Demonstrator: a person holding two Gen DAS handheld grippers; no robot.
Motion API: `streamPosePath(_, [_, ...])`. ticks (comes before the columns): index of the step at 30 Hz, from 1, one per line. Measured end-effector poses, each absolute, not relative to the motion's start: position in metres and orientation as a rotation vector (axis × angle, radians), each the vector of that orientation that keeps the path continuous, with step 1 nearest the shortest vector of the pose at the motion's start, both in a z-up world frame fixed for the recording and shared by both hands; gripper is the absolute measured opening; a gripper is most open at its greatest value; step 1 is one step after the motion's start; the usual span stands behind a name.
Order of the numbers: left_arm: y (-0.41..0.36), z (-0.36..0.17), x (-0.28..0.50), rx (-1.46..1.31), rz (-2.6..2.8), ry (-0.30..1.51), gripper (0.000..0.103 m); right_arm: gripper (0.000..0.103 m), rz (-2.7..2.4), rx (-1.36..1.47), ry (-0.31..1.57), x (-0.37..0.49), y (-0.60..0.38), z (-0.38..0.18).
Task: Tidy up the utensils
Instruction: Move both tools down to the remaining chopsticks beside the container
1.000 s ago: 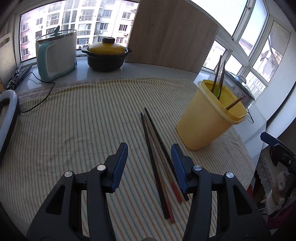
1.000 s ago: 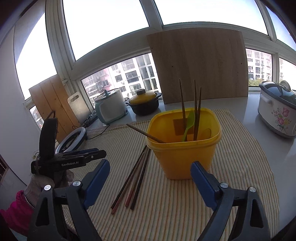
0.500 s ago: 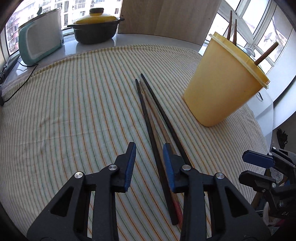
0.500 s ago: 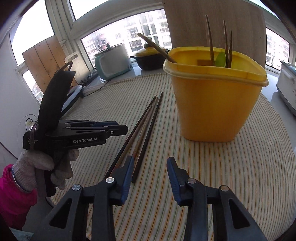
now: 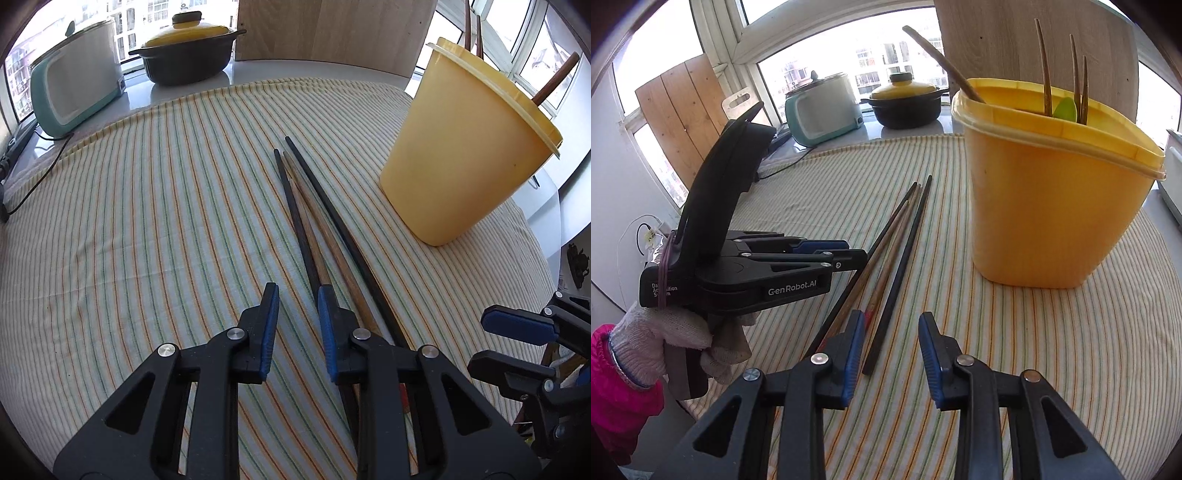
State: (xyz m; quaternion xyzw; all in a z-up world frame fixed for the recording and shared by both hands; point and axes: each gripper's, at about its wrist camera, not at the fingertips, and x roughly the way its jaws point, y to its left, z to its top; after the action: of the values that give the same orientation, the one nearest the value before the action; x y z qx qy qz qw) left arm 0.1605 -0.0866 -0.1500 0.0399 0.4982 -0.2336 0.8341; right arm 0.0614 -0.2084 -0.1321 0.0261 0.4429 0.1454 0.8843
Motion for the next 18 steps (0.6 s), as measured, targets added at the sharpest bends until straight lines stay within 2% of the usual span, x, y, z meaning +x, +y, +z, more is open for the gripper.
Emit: streamPosePath(18, [-0.098, -0.152, 0.171, 0.131, -0.534, 1.064, 0.019, 0.026, 0.297, 0.072, 0.956, 0.073, -0.209, -0.14])
